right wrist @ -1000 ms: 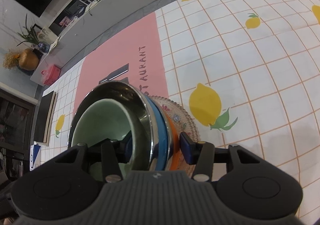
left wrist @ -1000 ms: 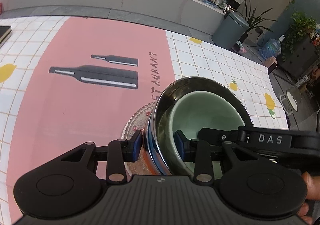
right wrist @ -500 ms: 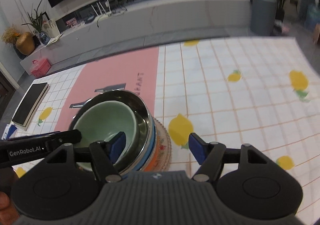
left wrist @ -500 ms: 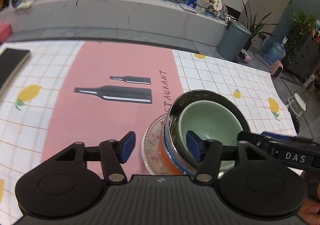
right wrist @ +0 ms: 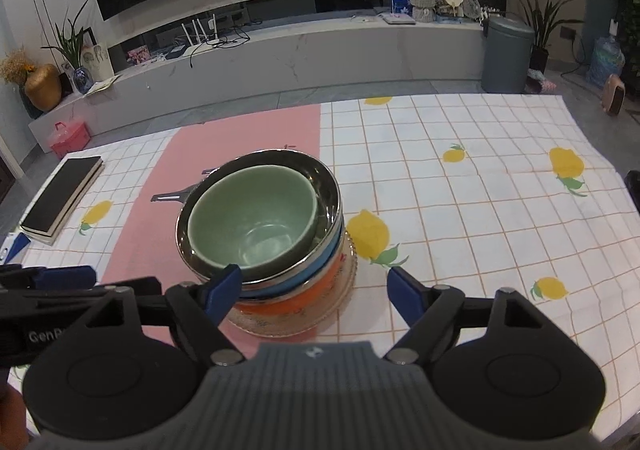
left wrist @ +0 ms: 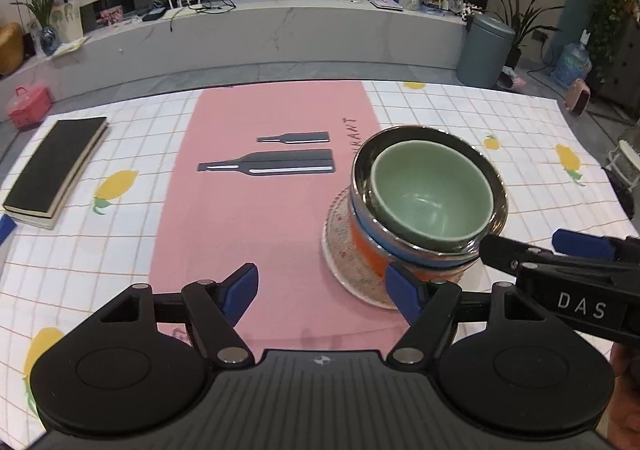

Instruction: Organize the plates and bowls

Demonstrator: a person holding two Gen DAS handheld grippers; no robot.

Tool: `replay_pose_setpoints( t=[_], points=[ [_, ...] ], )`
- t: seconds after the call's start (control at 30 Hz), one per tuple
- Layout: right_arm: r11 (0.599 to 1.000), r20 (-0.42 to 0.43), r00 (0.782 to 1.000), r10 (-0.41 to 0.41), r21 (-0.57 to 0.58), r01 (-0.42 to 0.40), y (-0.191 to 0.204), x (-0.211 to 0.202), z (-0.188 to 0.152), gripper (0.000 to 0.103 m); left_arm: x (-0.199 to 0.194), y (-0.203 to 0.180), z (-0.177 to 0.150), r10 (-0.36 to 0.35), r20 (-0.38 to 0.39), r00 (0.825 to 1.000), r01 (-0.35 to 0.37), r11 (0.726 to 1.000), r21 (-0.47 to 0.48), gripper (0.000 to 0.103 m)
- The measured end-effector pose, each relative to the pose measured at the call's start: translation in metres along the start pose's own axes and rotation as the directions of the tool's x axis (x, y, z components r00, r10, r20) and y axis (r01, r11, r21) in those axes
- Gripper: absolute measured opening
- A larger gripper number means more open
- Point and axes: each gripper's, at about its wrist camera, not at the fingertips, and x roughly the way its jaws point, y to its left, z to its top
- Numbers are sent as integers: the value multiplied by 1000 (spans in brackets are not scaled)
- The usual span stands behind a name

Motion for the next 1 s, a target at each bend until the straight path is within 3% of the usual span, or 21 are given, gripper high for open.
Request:
replay_pose_setpoints(
  t=[0.33,1.0],
  points=[
    [999,-9,1000,-18,37,18,-1,3,-3,80,-3,-4,-4,38,43,998,-39,999,25,85],
    [999,-16,1000,-19,35,20,0,2,-2,80,-3,-5,-6,48,39,998,-49,998,25,84]
  ],
)
